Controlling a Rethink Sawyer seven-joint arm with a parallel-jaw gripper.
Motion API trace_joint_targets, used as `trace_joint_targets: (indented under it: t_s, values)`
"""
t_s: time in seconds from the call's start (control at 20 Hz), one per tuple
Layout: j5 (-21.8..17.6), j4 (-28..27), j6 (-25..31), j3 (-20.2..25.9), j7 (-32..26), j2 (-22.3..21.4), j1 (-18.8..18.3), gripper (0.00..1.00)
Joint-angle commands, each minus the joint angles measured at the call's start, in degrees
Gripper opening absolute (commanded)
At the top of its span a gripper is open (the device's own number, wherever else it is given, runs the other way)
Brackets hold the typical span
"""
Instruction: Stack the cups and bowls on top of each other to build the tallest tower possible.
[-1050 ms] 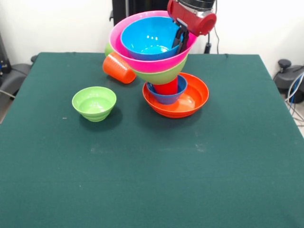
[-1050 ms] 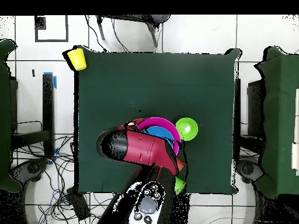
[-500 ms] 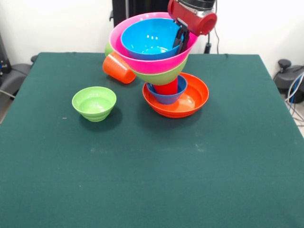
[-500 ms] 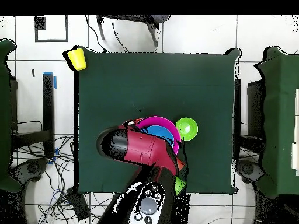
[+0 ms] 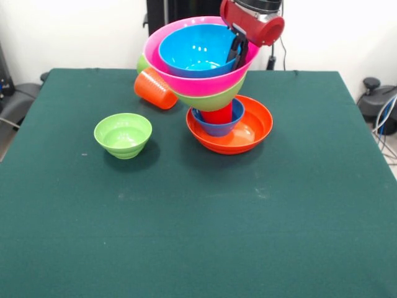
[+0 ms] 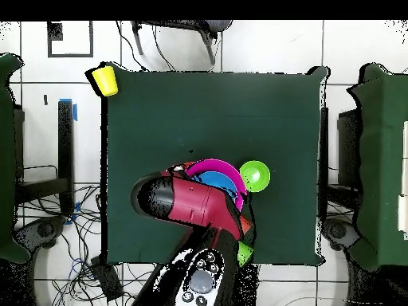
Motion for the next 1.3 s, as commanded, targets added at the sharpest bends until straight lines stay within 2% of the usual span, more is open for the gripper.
trace_joint_targets:
  t_s: [0.05,0.8,1.3]
  values:
    - [2.24,3.06,-0.96,5.42,9.02,2.88,1.28,0.0]
    - [2.07,4.32,2.26,3.29,9.34,0.42,3.19,0.0]
    - [2.84,4.73,2.1,3.05,9.6,0.47,4.26,0.0]
